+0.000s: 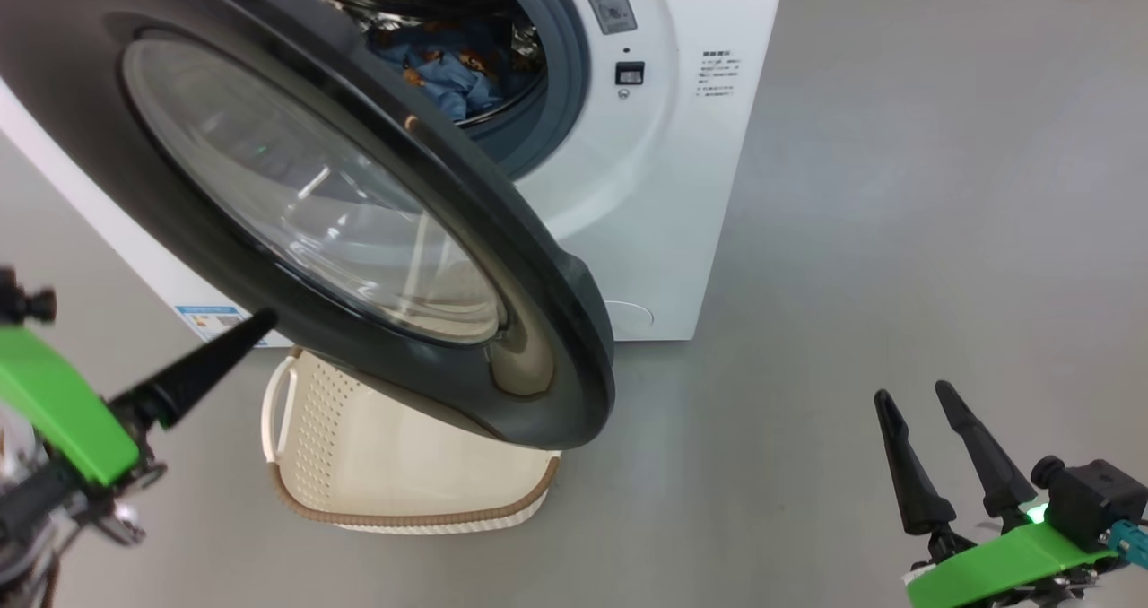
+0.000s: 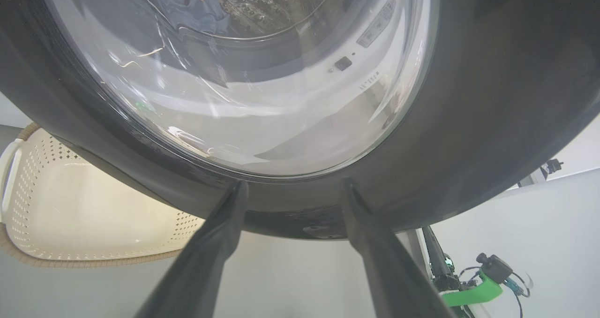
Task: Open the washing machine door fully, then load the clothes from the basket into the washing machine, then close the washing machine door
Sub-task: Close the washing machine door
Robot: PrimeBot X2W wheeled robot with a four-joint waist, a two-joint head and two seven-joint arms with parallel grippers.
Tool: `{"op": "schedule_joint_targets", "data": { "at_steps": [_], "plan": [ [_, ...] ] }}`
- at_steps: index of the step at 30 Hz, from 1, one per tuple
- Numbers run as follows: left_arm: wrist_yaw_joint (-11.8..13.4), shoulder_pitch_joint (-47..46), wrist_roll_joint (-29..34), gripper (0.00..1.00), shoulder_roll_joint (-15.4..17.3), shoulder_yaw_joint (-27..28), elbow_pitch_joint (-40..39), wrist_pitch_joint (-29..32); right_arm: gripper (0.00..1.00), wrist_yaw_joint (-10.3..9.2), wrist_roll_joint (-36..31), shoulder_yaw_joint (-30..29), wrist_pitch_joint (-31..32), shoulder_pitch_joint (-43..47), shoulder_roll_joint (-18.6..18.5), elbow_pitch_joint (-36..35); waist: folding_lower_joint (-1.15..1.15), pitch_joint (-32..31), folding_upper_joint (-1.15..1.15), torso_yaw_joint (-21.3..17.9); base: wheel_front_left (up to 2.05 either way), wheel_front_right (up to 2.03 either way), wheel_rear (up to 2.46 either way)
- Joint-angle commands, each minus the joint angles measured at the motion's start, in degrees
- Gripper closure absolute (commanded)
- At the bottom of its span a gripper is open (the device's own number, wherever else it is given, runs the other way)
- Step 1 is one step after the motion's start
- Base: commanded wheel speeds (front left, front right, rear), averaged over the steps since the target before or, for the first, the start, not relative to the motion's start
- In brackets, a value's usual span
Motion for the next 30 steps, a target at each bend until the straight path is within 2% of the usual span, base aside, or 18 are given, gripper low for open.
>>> {"op": "schedule_joint_targets", "data": {
  "at_steps": [1, 14, 25, 30],
  "plan": [
    [-0.32, -1.46, 0.15, 0.0, 2.69, 2.8, -1.08, 0.01, 0.0, 0.09, -0.44, 1.1, -0.27, 0.21, -0.87, -1.43, 0.0, -0.22, 0.0, 0.22, 0.0, 0.0, 0.0],
    [-0.32, 7.52, 4.9, 0.0, 2.19, -2.5, 2.45, -21.89, 0.0, 0.09, -0.15, 1.09, -0.27, 0.81, -2.06, -1.52, 0.0, -0.39, 0.0, 0.48, 0.0, 0.0, 0.0],
    [-0.32, 10.69, 9.68, 0.0, 3.14, -11.99, 8.33, -42.61, 0.0, 0.09, -0.07, 0.39, -0.27, 0.16, -2.28, -1.6, 0.0, 0.5, 0.0, -1.26, 0.0, 0.0, 0.0],
    [-0.32, 10.71, 11.95, 0.0, 3.81, -14.54, 11.25, -47.88, 0.0, 0.09, -0.09, -0.09, -0.27, -0.06, -2.24, -1.64, 0.0, 0.68, 0.0, -1.97, 0.0, 0.0, 0.0]
  ]
}}
